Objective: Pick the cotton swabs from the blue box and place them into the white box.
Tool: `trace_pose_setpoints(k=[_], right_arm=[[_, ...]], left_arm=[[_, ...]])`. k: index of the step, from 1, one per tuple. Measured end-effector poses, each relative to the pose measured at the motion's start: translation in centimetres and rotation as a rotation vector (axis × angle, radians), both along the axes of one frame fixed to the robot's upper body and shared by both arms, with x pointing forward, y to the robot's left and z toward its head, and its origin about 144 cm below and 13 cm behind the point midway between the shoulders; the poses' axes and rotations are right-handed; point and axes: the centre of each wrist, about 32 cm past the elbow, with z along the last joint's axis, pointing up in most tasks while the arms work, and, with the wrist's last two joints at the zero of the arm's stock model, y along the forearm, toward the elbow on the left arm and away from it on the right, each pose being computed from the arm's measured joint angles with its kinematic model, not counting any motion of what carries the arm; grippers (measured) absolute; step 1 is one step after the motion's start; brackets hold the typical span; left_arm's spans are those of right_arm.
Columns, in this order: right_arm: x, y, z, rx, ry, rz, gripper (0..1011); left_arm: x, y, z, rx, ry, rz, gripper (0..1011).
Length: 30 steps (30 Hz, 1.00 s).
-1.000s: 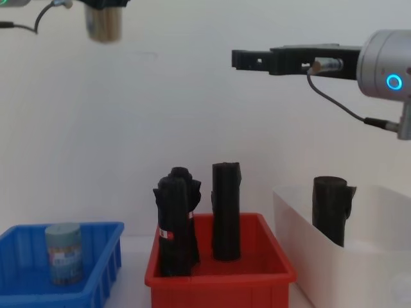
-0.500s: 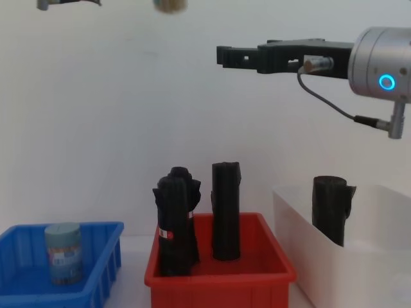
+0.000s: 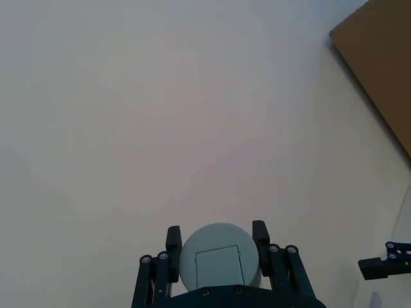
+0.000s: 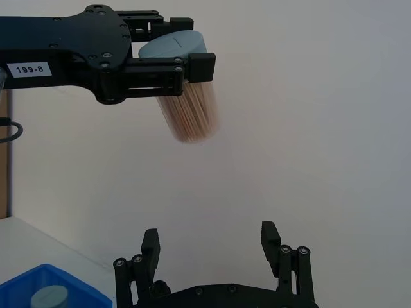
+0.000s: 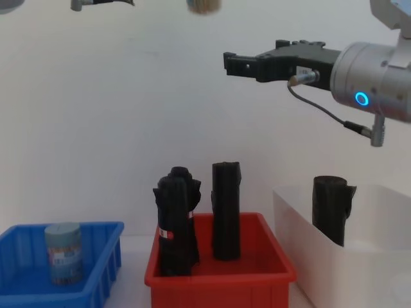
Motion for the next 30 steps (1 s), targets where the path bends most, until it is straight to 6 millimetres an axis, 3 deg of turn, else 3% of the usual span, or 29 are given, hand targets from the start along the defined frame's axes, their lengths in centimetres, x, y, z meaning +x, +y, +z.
trace_pose_setpoints(k=[30], right_arm=[[0.7, 2.3, -0.7, 0.005, -0.132, -0.074, 1002]], left_arm=[[0.1, -2.3, -1.7, 0.002, 0.096, -0.097, 683]])
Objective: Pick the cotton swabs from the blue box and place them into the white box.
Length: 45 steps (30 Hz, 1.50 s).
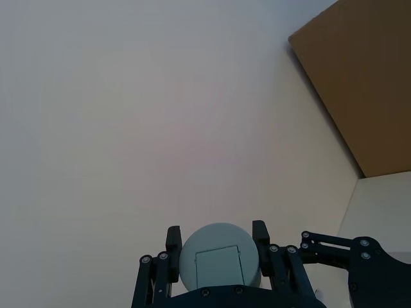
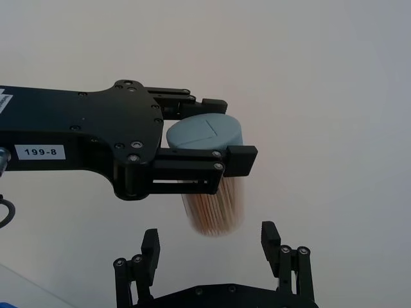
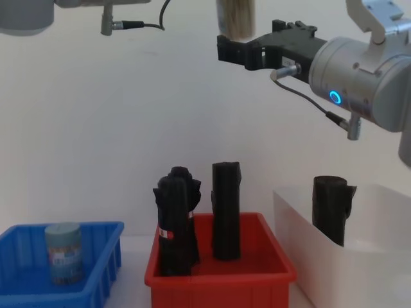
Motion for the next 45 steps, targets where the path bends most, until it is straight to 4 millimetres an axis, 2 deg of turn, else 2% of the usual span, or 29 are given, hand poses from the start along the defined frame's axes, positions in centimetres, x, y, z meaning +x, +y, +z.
trace_pose_setpoints(k=[45], right_arm=[[1.6, 1.4, -0.2, -0.057, -0.045, -0.063, 1002]], left_arm=[[0.2, -0.5, -0.5, 0.009, 0.057, -0.065, 683]])
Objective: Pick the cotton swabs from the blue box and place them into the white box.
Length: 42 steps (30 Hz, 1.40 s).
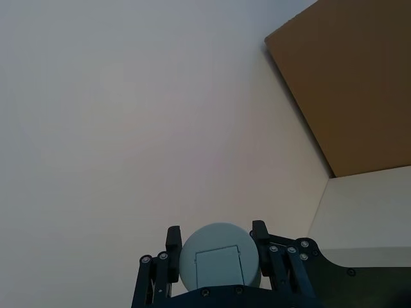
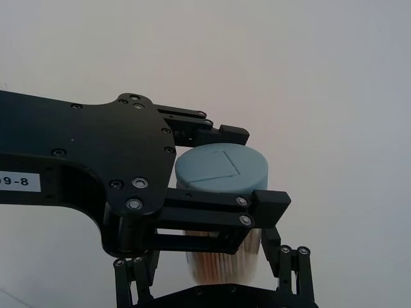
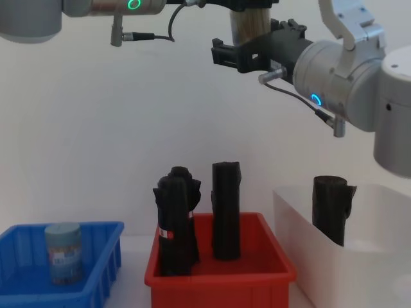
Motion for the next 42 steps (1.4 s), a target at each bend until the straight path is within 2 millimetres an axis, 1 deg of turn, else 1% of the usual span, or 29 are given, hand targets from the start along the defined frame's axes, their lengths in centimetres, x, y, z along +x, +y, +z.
trace_pose_setpoints(k=[10, 20, 23, 25, 27, 30, 34, 42], right_arm=[[0.44, 0.32, -0.03, -0.002, -0.008, -0.009, 1002], [0.35, 0.25, -0.01, -0.003, -0.008, -0.006, 1002], [0.32, 0.23, 0.0, -0.002, -0.007, -0.006, 945], [0.31, 0.22, 0.0, -0.002, -0.006, -0.006, 888], [0.3, 0.2, 0.0, -0.002, -0.006, -0.006, 862], [0.29, 0.19, 0.0, -0.001, -0.006, -0.005, 751], [0.28, 0.16, 0.0, -0.001, -0.005, -0.006, 652], [0.26, 0.14, 0.0, 0.0, -0.004, -0.005, 652]], left_arm=[[0.13, 0.08, -0.11, -0.005, 0.004, -0.008, 683], [0.29, 0.13, -0.22, -0.008, 0.009, -0.016, 683], [0.32, 0.13, -0.26, -0.008, 0.011, -0.017, 683], [0.33, 0.13, -0.26, -0.008, 0.011, -0.018, 683], [0.34, 0.14, -0.27, -0.009, 0.012, -0.018, 683], [0.36, 0.13, -0.29, -0.009, 0.012, -0.019, 683], [0.37, 0.13, -0.3, -0.01, 0.013, -0.02, 683], [0.39, 0.14, -0.3, -0.01, 0.013, -0.021, 683]])
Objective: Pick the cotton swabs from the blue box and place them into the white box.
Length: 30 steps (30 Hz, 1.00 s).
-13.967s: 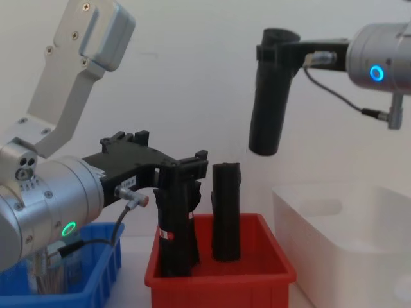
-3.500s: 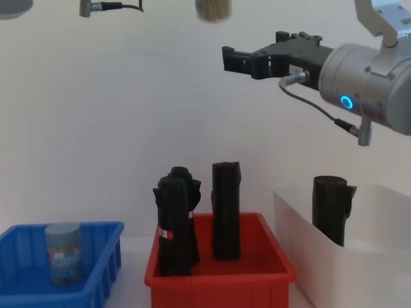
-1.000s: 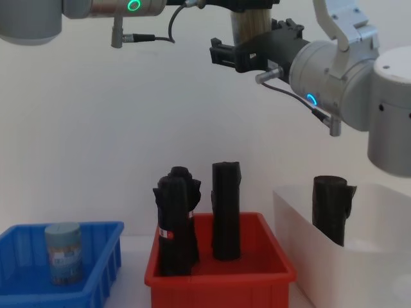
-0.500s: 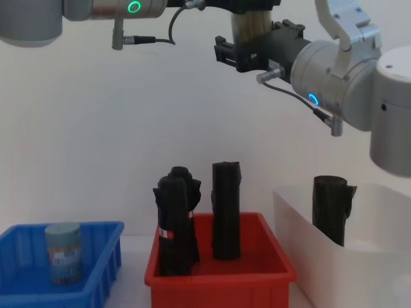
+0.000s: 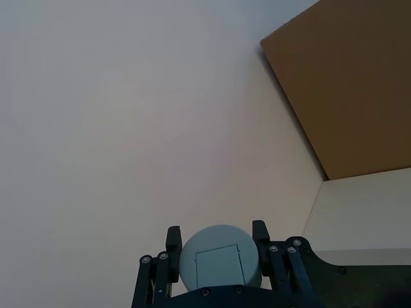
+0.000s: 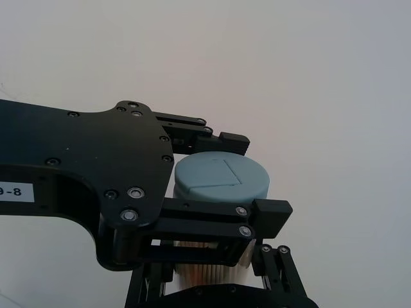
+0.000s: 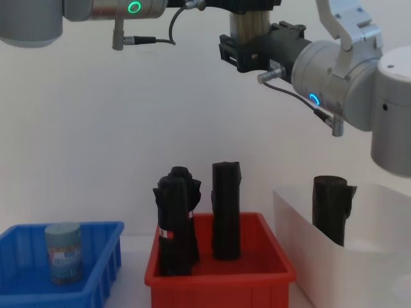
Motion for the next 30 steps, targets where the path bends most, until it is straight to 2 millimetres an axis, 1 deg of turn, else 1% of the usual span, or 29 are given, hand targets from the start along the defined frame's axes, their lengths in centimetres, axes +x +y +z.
trace_pose_setpoints(k=[14, 16, 17, 19, 21, 23, 24, 25, 26, 30], right_arm=[[-0.03, 0.0, -0.01, 0.0, 0.001, 0.001, 652], [-0.06, 0.09, -0.02, -0.003, 0.001, 0.006, 652], [-0.05, 0.07, -0.02, -0.003, 0.001, 0.006, 652], [-0.05, 0.07, -0.02, -0.003, 0.001, 0.006, 652], [-0.05, 0.06, -0.02, -0.003, 0.001, 0.005, 652], [-0.05, 0.06, -0.02, -0.002, 0.001, 0.005, 652], [-0.05, 0.05, -0.02, -0.002, 0.001, 0.005, 652], [-0.05, 0.05, -0.02, -0.002, 0.001, 0.005, 652], [-0.05, 0.05, -0.02, -0.002, 0.001, 0.005, 652], [-0.04, -0.02, -0.03, -0.002, 0.001, 0.003, 652]], left_arm=[[0.02, 0.01, -0.02, 0.0, 0.001, 0.0, 689], [0.02, 0.0, -0.02, -0.001, 0.0, -0.001, 726], [0.02, 0.01, -0.01, -0.001, 0.0, 0.0, 771], [0.02, 0.0, -0.02, -0.001, 0.0, 0.0, 803], [0.02, 0.0, -0.02, -0.001, 0.0, 0.0, 877], [0.02, 0.01, -0.02, -0.001, 0.0, 0.0, 902], [0.02, 0.01, -0.02, -0.001, 0.0, 0.0, 957], [0.02, 0.01, -0.02, 0.0, 0.0, 0.0, 968], [0.02, 0.01, -0.02, 0.0, 0.001, 0.0, 1003], [0.02, 0.01, -0.02, -0.001, 0.0, 0.0, 1004]])
